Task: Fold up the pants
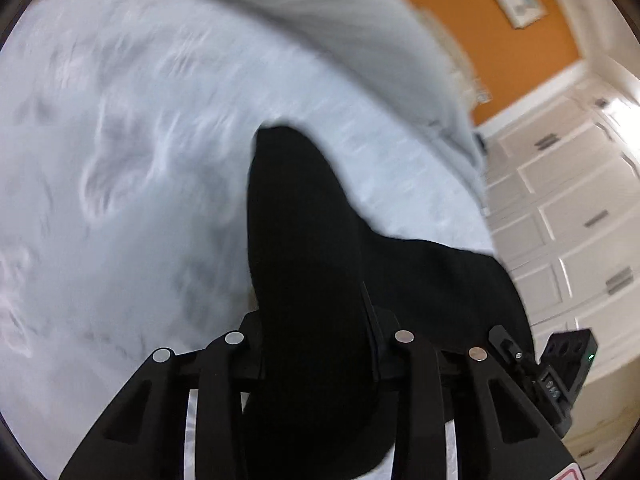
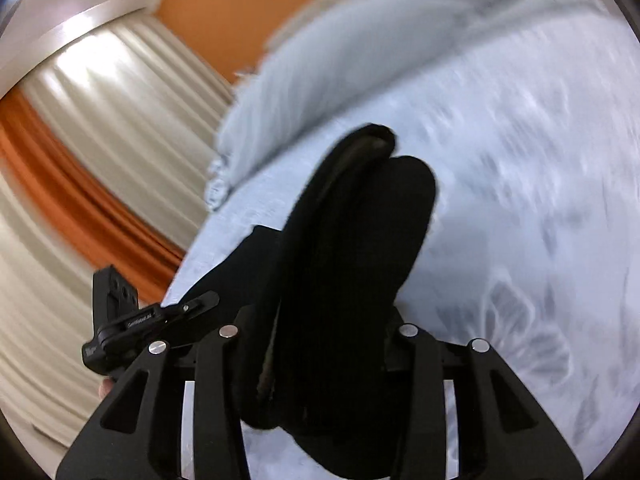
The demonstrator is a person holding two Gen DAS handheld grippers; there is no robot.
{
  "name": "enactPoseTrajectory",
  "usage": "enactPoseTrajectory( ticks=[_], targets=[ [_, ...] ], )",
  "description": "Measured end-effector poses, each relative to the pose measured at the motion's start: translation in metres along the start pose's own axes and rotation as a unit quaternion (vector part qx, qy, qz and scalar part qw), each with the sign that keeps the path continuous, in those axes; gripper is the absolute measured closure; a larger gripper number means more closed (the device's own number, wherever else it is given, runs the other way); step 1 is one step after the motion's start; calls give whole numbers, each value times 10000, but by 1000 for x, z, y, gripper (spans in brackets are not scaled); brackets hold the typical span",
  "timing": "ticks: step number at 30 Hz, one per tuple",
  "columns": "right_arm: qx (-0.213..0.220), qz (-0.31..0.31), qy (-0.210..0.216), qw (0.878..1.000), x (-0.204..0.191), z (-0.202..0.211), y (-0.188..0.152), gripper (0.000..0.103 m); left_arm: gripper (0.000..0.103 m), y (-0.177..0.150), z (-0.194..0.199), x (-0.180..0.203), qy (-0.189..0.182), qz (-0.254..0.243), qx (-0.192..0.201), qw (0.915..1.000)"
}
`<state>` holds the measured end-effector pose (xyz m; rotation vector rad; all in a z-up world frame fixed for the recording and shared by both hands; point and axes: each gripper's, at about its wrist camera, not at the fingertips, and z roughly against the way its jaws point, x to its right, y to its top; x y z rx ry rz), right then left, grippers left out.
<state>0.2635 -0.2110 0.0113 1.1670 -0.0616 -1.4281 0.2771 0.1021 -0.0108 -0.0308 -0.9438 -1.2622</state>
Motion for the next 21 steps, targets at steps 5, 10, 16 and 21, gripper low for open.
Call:
enactPoseTrajectory(
  ticks=[5,10,16,21],
  targets=[
    [-565,-748,-1356,9863,72,-17,-20,45,61,-7,-25,-13,802,-234,-336,9959],
    [-40,-212,-1083,9939,34,20,-14,56,64,-24,3,-8,1333,-472,319,9894],
    [-481,358,-1063,9925,-1,-34,-6,57,42,-18,2,50,1265,-1291,522,9821],
    [-387,-743,-954,9919,65,-21,-14,103,45,-38,-53,37,2243,-1914,270,9552]
  ],
)
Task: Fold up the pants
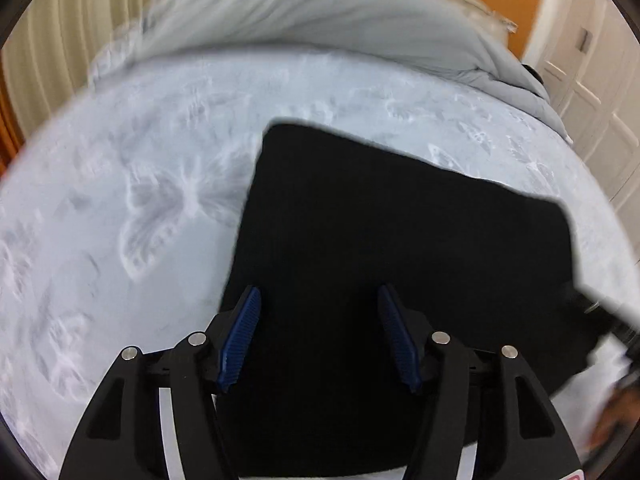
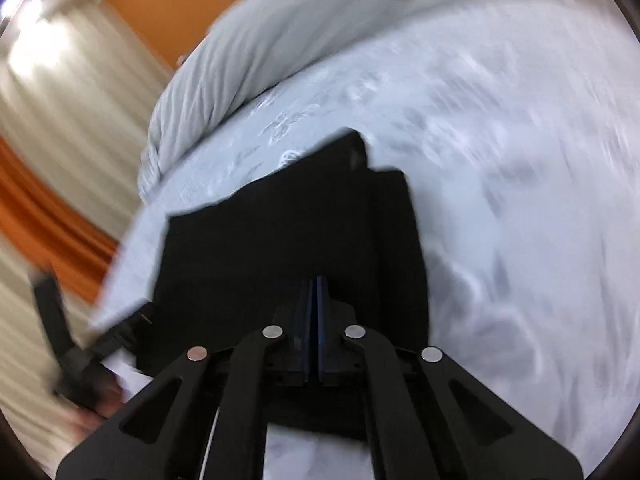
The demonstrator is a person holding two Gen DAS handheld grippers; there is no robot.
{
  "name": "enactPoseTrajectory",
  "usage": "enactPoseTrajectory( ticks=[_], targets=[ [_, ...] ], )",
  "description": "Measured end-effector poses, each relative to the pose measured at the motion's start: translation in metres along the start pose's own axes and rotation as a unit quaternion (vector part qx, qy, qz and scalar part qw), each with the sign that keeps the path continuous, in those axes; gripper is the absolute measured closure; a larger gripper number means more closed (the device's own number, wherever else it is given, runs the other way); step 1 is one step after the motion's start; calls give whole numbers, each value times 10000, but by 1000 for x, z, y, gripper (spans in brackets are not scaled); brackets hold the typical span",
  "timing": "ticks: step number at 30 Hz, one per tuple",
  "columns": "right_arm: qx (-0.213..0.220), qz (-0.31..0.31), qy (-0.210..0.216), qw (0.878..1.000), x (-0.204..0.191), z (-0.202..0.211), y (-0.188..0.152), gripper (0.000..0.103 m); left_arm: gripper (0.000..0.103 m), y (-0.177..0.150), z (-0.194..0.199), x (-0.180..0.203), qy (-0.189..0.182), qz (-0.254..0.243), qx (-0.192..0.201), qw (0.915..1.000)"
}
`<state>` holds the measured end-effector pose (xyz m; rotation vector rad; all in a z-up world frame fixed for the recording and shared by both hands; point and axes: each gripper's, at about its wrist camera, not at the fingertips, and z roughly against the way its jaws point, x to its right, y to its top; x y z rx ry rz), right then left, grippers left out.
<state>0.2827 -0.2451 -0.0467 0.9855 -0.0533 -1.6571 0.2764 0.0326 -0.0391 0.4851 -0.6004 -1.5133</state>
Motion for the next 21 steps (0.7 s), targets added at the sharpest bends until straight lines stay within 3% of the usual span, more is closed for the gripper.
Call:
enactPoseTrajectory(
  ticks=[1,5,7,8,10,15,19,21],
  targets=[
    [-5,-127,-2,9999,1,12,-1,97,45,-7,14,4,106,-168,76,9998],
    [378,707,-442,9958,-36,86,-20,93,43,-20,67,8,-13,-256,391,9989],
    [520,916,-574,9928,-50,113,-34,85,43,-26,94,8,0,-279,454,9986],
    [639,1019,-623,9908,-57,130,-44,78,42,-29,106,8,27,-280,461,9985],
    [845,1136,-791,9868,-66,153,-66,36,34,-44,136,7,96,-225,541,9982],
    [962,1465,-1056,9788,-79,181,-124,34,31,-100,191,-7,296,-6,639,9975],
    [977,1430,-1091,9788,-82,191,-163,13,31,-137,198,-20,433,213,549,9973],
    [1035,1526,-1282,9745,-85,187,-173,9,31,-149,196,-21,474,219,451,9976]
  ],
)
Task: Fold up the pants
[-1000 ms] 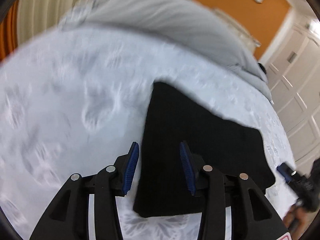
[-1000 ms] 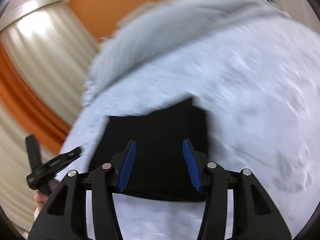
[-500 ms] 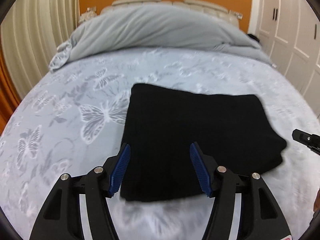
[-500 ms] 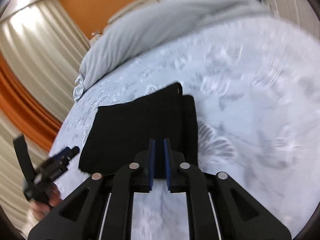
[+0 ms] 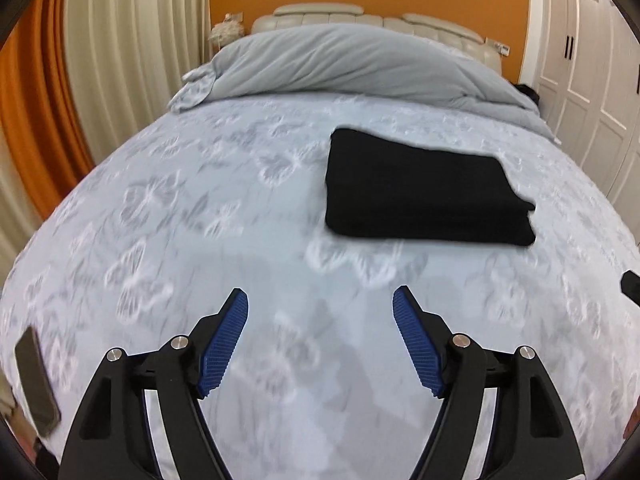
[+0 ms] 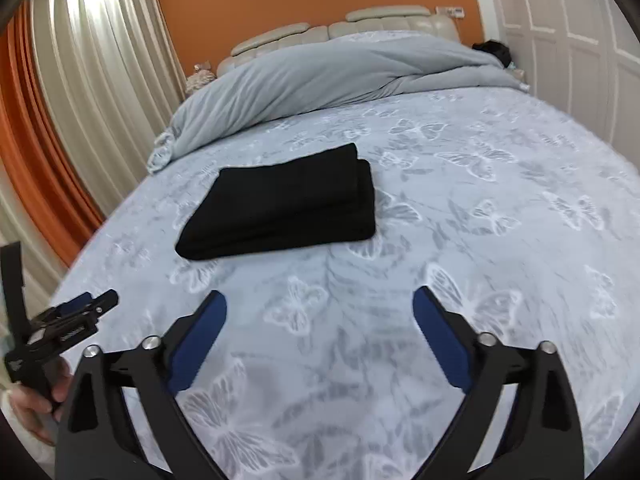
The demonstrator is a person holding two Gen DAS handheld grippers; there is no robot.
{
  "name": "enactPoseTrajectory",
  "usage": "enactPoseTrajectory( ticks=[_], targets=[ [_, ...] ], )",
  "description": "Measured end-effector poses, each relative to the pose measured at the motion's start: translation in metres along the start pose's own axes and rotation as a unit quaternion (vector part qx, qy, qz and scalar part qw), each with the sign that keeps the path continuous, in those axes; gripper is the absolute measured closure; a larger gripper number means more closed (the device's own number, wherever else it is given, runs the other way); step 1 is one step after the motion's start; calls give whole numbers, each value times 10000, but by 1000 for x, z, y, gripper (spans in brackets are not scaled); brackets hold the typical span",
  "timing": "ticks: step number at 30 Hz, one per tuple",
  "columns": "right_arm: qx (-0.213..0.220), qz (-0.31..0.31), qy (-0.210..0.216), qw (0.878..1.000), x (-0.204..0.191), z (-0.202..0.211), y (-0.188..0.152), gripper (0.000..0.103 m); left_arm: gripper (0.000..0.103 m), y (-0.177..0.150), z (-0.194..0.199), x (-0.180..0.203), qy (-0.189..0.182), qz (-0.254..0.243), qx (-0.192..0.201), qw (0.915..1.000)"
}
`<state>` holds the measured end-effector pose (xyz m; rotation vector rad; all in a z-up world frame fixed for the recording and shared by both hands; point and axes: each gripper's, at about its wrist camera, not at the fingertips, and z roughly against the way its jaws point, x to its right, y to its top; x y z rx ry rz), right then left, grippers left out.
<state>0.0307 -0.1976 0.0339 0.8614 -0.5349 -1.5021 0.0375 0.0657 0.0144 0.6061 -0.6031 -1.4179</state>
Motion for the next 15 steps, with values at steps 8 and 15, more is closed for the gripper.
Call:
enactPoseTrajectory(
  ticks=[8,15],
  targets=[
    [-112,576,-605,9964,-28,-4,-30,5,31,-31,11,12,35,-545,386,9978],
    [127,720,-684,9950,-34,1,-37,5,31,-42,9,22,30,-652,479,9967]
  ],
)
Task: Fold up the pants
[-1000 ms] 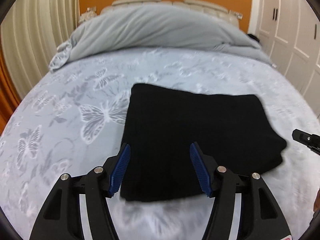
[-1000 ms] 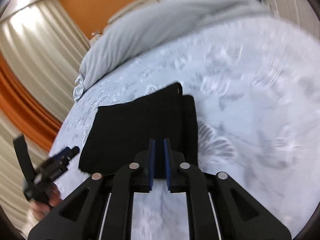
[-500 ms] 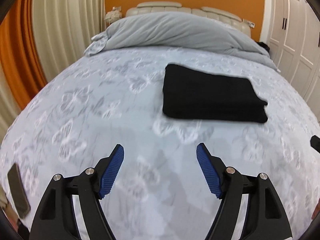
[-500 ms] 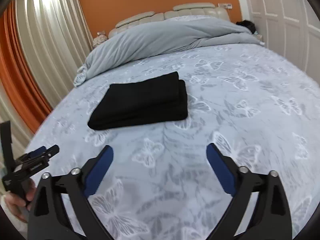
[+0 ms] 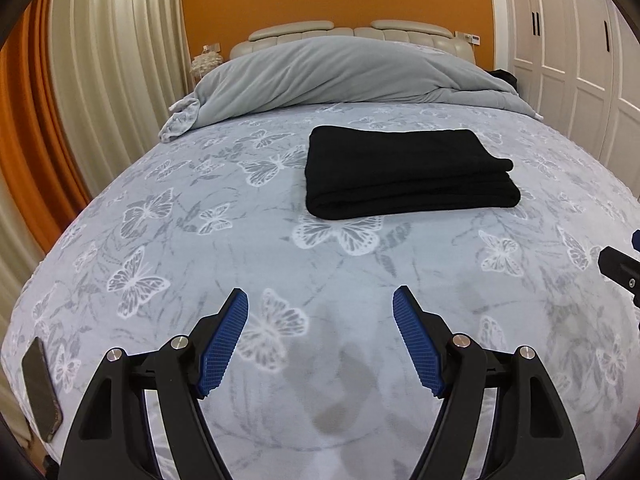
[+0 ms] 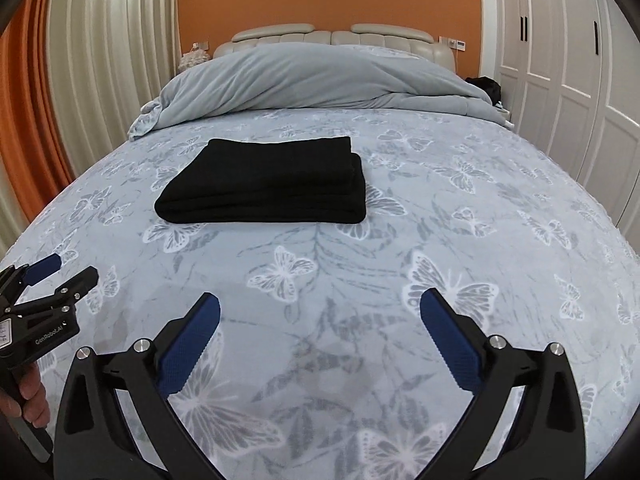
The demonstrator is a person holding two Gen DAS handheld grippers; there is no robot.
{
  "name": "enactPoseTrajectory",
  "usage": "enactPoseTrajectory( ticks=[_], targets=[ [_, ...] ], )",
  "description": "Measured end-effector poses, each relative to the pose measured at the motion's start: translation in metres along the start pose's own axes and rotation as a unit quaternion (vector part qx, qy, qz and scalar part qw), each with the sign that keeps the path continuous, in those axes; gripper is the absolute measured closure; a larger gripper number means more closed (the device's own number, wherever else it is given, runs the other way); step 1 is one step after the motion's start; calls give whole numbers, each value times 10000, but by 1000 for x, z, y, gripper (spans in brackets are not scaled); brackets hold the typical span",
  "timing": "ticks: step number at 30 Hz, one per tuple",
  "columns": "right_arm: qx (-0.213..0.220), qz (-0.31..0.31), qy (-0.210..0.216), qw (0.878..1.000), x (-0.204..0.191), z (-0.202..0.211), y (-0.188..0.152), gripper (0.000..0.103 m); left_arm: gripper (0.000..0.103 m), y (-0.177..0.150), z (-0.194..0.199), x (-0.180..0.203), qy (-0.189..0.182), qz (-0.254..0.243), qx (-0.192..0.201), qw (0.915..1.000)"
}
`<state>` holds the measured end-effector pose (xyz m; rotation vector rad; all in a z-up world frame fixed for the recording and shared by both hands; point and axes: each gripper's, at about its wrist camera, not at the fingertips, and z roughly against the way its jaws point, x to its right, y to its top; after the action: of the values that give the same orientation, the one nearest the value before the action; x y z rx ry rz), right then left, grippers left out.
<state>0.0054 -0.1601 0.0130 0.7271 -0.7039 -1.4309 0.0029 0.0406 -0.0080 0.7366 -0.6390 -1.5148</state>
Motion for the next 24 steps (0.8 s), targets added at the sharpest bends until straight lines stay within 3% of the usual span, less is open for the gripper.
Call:
enactPoseTrajectory(
  ticks=[9,18,24],
  targets=[
    [25,32,225,9997,-8,1,-3,5,21,4,0,2,149,86,40,9998],
    [-15,-61,372,9993,-14,-1,-3,5,21,9,-6,-6,-129,416,-189,9989],
    [-96,-210,459,9987,-13,-4,-6,5,21,9,-4,-3,-175,316,-183,9992]
  ],
)
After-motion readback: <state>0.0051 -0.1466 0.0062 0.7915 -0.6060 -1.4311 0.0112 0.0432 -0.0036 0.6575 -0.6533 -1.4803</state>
